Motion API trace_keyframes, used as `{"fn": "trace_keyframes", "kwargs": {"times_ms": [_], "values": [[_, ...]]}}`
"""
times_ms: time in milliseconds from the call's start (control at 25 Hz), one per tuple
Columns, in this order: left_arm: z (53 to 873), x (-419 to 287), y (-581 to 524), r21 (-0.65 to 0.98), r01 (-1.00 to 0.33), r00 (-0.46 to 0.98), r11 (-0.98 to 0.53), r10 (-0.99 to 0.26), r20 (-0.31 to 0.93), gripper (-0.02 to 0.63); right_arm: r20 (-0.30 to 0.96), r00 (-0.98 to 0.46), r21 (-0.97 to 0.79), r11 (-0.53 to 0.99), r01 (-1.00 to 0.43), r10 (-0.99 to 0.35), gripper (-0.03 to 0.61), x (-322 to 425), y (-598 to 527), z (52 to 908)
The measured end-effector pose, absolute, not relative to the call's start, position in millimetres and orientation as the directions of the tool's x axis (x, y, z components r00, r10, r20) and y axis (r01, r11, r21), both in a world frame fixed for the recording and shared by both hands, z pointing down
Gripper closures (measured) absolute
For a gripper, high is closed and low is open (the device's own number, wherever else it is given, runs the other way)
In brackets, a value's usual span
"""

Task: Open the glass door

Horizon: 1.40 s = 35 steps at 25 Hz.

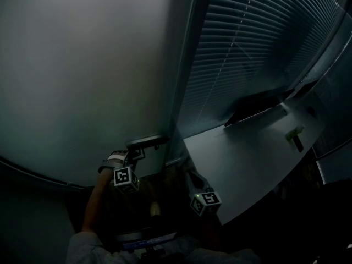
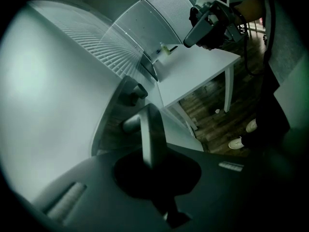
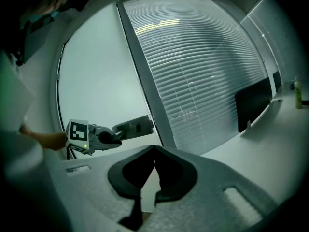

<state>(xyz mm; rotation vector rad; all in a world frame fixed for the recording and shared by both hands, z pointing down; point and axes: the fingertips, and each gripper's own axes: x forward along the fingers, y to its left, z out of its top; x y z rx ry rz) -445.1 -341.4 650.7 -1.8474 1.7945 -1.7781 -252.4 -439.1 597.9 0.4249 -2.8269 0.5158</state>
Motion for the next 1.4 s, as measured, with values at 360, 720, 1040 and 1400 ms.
{"fn": "trace_keyframes", "kwargs": {"times_ms": [360,720,1040,1400], "values": [[650.9,-439.4,-341.7,-0.658,-0.667,-0.297,-0.349,-0.685,0.665,0.612,0.280,-0.926,-0.306,0.891,-0.336,-0.253,0.577,-247.7,-443.5,597.9],[649.7,-434.1,-337.7,-0.640,-0.678,-0.284,-0.361,-0.674,0.682,0.612,0.275,-0.918,-0.300,0.881,-0.365,-0.286,0.577,-234.0,-448.2,591.4],[654.8,-426.6,-337.1,-0.640,-0.668,-0.269,-0.380,-0.678,0.684,0.612,0.272,-0.910,-0.299,0.872,-0.388,-0.312,0.577,-223.8,-449.8,593.4],[648.1,-419.5,-332.7,-0.646,-0.657,-0.274,-0.389,-0.674,0.686,0.612,0.269,-0.901,-0.294,0.862,-0.413,-0.340,0.577,-201.2,-449.6,588.2]]}}
